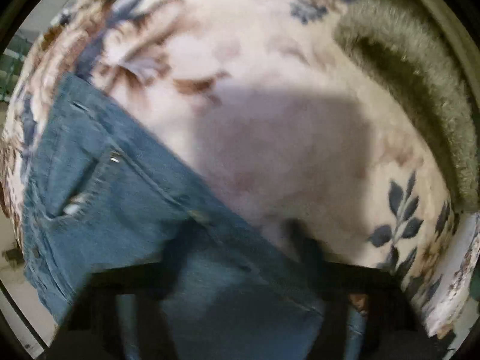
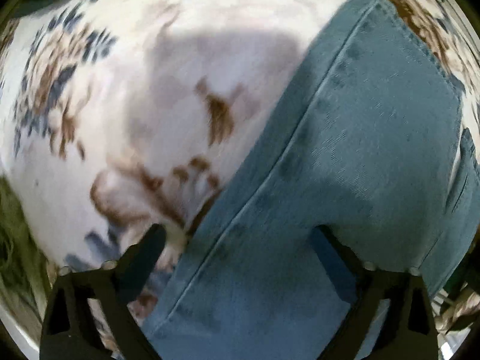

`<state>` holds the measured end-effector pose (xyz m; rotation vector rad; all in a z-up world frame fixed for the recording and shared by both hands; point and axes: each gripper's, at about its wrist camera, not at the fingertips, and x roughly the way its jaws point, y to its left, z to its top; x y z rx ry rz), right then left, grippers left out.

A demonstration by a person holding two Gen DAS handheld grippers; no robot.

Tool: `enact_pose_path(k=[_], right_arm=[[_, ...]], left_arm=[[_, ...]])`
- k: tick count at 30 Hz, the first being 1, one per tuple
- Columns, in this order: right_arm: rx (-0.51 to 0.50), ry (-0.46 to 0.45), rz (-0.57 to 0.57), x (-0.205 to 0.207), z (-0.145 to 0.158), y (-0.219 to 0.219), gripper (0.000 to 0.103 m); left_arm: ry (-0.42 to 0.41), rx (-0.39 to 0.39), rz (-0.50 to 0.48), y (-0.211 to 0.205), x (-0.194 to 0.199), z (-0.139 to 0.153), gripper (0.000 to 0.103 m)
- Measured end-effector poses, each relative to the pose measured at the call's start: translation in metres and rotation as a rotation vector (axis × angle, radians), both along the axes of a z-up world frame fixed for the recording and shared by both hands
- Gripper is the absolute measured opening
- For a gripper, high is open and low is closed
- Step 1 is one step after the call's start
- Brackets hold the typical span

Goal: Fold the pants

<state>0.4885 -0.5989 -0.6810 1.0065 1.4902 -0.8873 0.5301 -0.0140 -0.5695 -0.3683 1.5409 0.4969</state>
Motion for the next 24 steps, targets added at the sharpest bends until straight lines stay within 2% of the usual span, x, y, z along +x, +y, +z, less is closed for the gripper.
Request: enact_pose_path(k=[1, 2, 3, 4, 5, 10, 12, 16, 19, 21, 24], right_arm=[[-0.017, -0.002, 0.005, 0.001, 0.002, 0.0, 0.07], [-0.028, -0.009, 0.024, 0.001, 0.005, 0.003, 0.05], [-0.027, -0.029, 0.052, 0.002, 0.008, 0.006, 0.039], [-0.015, -0.052, 0.071, 0.003, 0.012, 0.009, 0.017], [-0.002, -0.072, 0.101, 0.004, 0.016, 0.013, 0.009], [0.002, -0.192, 0.171, -0.01, 0.049, 0.025, 0.008], [0.01, -0.24, 0.196, -0.022, 0.066, 0.029, 0.007], [0.025, -0.307, 0.269, -0.068, 0.106, 0.025, 0.007], [0.055, -0.312, 0.315, -0.115, 0.128, 0.025, 0.007], [0.074, -0.308, 0.33, -0.163, 0.143, 0.007, 0.007], [0.096, -0.284, 0.349, -0.209, 0.143, 0.007, 0.007]], left_arm=[[-0.011, 0.015, -0.004, 0.001, -0.006, 0.005, 0.016], [-0.035, 0.003, -0.001, 0.002, -0.014, 0.011, 0.011], [-0.069, -0.028, 0.001, 0.003, -0.021, 0.019, 0.005], [-0.097, -0.041, 0.0, 0.005, -0.03, 0.03, 0.005], [-0.118, -0.05, -0.003, 0.005, -0.038, 0.039, 0.004], [-0.232, -0.074, -0.028, -0.002, -0.08, 0.116, 0.004], [-0.283, -0.097, -0.011, 0.001, -0.109, 0.157, 0.004], [-0.354, -0.147, 0.043, 0.018, -0.174, 0.199, 0.003], [-0.382, -0.176, 0.07, 0.035, -0.203, 0.199, 0.003], [-0.381, -0.175, 0.083, 0.038, -0.23, 0.192, 0.002], [-0.344, -0.155, 0.1, 0.047, -0.273, 0.172, 0.002]])
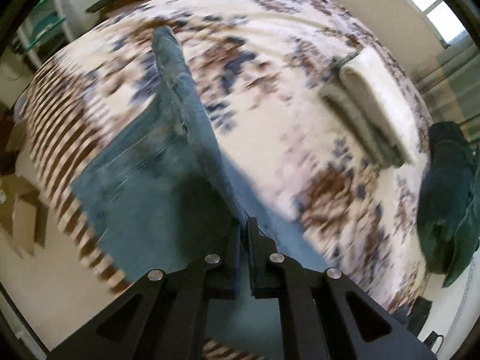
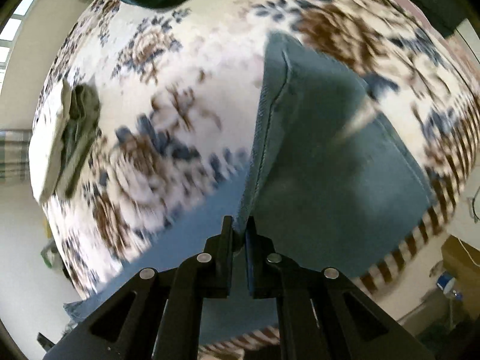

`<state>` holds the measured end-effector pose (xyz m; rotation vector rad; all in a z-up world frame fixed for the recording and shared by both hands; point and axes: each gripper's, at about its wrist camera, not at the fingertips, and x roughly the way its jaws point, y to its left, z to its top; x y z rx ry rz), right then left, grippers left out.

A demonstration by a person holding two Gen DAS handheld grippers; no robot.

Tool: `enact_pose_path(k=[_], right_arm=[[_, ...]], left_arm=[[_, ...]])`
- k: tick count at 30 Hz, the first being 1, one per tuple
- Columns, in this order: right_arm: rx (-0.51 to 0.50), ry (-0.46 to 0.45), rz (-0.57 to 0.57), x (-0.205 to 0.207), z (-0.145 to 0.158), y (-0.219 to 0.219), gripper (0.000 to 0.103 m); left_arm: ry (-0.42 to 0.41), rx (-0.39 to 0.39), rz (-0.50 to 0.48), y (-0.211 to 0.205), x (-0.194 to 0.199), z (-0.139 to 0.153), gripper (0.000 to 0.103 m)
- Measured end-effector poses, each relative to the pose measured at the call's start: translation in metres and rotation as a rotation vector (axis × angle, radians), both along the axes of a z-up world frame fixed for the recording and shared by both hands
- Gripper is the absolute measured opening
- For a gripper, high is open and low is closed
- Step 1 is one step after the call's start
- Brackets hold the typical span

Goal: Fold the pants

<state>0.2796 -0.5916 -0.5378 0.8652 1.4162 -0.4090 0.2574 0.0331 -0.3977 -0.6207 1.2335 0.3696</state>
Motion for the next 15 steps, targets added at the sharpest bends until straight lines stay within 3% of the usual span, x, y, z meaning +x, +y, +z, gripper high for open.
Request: enact_pose_path(k=[3, 9, 11, 15], right_arm=[[-0.043, 0.03, 0.05, -0.038, -0.008, 0.005, 0.006], [-0.066, 0.13, 0.059, -0.082, -0.057, 0.01, 0.005], [-0.051, 0.154, 0.051, -0.093, -0.07, 0.008, 0.005], [0.005, 0.183, 0.009, -0.115, -0.085, 0.0, 0.005]], left_arm=[[0.066, 0.005, 0.027, 0.008, -0.029, -0.036, 0.002], [0.196, -0.016, 0.105, 0.018, -0.063, -0.11, 0.002], [0.207, -0.021, 0.122, 0.019, -0.07, -0.119, 0.002], [0.221, 0.082, 0.101, 0.028, -0.077, -0.119, 0.001]])
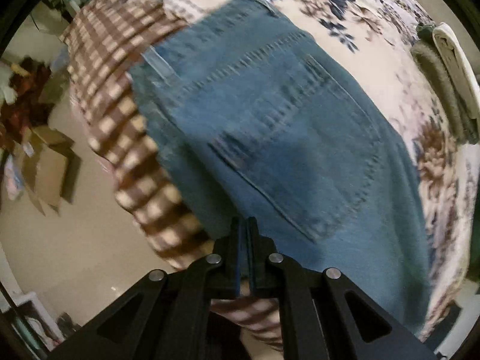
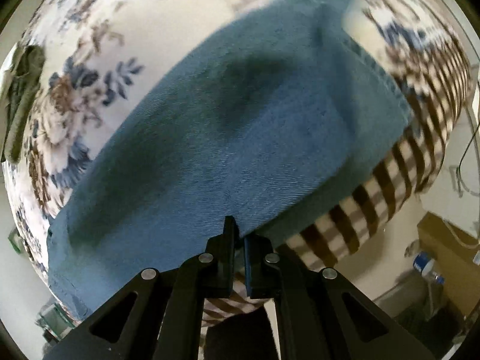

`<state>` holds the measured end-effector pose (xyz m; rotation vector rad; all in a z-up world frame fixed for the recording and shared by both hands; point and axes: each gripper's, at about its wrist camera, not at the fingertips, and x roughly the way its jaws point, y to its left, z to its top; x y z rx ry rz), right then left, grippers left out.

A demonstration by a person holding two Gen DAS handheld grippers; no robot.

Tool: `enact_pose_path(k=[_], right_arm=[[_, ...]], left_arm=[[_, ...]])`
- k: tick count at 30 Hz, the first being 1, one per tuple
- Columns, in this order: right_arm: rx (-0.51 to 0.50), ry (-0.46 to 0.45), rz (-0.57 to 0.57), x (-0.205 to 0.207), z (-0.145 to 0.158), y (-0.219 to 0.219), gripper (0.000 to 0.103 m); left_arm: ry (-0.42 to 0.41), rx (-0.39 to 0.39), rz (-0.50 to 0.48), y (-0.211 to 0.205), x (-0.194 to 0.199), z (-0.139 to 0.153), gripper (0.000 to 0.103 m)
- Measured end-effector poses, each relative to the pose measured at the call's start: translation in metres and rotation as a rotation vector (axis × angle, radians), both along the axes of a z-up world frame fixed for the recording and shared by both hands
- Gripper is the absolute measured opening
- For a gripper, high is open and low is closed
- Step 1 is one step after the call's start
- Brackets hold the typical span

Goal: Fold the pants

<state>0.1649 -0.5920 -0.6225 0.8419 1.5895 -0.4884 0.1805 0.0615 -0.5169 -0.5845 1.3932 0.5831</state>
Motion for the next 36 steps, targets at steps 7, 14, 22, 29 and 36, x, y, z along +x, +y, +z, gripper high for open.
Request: enact_pose_path(k=[7, 14, 22, 29, 36], right_arm=[[0.105, -0.008, -0.043, -0.033, -0.011, -0.019, 0.016], [0.089, -0.132, -0.518, -0.101, 0.003, -0.106, 0.034], [-0.06, -0.14, -0.553, -0.123, 0.015, -0.13, 0.002], [-0.055, 0.014, -0.445, -0.108, 0.002, -0.117, 0.006], [0.027, -0.049, -0.317, -0.083, 0.033, -0.031, 0.039]], left_arm=[[-0.023, -0.04, -0.026, 0.009, 0.009, 0.008, 0.003], [-0.053, -0.052, -0.022, -0.001, 0.032, 0.018, 0.003], [-0.021, -0.072, -0.011, -0.013, 0.039, 0.0, 0.003], [0.008, -0.071, 0.014, 0.006, 0.036, -0.004, 0.052], [-0.015, -0.054, 0.104, 0.049, 0.032, 0.002, 0.056]])
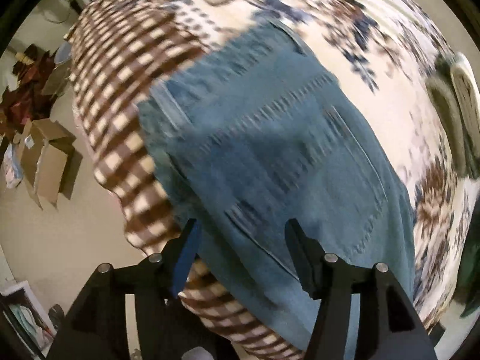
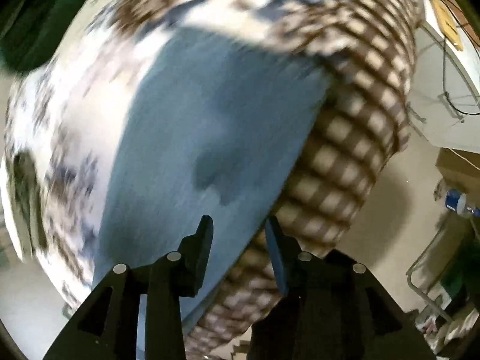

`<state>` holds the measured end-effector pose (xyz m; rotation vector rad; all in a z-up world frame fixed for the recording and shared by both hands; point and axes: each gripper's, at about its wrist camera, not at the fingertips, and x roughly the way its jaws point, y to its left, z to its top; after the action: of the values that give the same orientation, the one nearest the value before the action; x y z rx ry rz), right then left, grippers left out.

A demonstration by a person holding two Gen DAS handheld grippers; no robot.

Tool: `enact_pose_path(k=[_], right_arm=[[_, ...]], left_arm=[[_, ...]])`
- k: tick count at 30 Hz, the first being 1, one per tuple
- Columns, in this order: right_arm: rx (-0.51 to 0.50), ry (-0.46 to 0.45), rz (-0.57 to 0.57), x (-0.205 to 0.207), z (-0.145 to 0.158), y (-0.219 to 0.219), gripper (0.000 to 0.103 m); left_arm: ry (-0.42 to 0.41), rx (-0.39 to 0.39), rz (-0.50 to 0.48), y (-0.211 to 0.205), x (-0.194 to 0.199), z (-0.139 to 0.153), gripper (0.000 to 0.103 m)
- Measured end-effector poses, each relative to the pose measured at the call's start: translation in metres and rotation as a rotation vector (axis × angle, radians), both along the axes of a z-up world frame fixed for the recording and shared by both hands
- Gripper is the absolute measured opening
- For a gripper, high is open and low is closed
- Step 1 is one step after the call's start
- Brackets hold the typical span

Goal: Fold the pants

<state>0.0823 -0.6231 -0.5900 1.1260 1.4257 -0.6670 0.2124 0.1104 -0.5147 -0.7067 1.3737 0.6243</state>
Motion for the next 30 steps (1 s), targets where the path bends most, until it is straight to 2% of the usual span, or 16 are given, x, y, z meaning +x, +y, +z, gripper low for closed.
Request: enact_pose_path(k=[3, 4, 8, 9, 10, 11, 12, 14, 16, 22, 26, 28, 30], right_arm=[[0.117, -0.047, 0.066, 0.013, -0.002, 0.062, 0.039], [0.186, -0.052, 0.097, 0.019, -0.01, 0.088, 0.039], [0.328, -0.029, 0.129, 0.013, -0.038, 0.162, 0.039], [0.337, -0.03, 0.126, 0.012, -0.044, 0.174, 0.039], [0.336, -0.028, 0.112, 0.01, -0.048, 0.181, 0.039], [0.328, -0.043, 0.073, 0.004, -0.051, 0.186, 0.038], [0.3, -0.044, 0.047, 0.004, -0.054, 0.188, 0.036], [0.243, 0.008, 0.009, -0.003, -0.059, 0.19, 0.004], [0.243, 0.015, -0.025, -0.011, -0.058, 0.189, 0.003], [0.161, 0.054, 0.15, -0.01, -0.03, 0.212, 0.002], [0.156, 0.053, 0.224, -0.01, -0.033, 0.221, 0.002], [0.167, 0.068, 0.249, -0.002, -0.04, 0.226, 0.002], [0.196, 0.105, 0.296, 0.02, -0.046, 0.23, 0.006]], left_arm=[[-0.003, 0.013, 0.07, 0.025, 0.0, -0.001, 0.056], [0.004, 0.023, 0.081, 0.029, 0.002, -0.002, 0.056], [0.026, 0.037, 0.098, 0.046, 0.009, -0.013, 0.054], [0.022, 0.033, 0.096, 0.045, 0.011, -0.016, 0.046], [0.023, 0.033, 0.095, 0.048, 0.012, -0.019, 0.041], [0.022, 0.046, 0.099, 0.05, 0.012, -0.021, 0.027], [-0.01, 0.041, 0.102, 0.052, 0.011, -0.021, 0.018], [-0.043, 0.038, 0.112, 0.054, 0.009, -0.016, 0.013], [-0.073, 0.035, 0.097, 0.058, 0.006, -0.007, 0.011], [-0.085, 0.019, 0.079, 0.066, -0.007, 0.017, 0.01], [-0.059, -0.004, 0.069, 0.062, -0.009, 0.004, 0.011], [-0.031, -0.012, 0.058, 0.061, -0.008, -0.006, 0.015], [-0.032, -0.015, 0.046, 0.059, -0.007, -0.003, 0.016]])
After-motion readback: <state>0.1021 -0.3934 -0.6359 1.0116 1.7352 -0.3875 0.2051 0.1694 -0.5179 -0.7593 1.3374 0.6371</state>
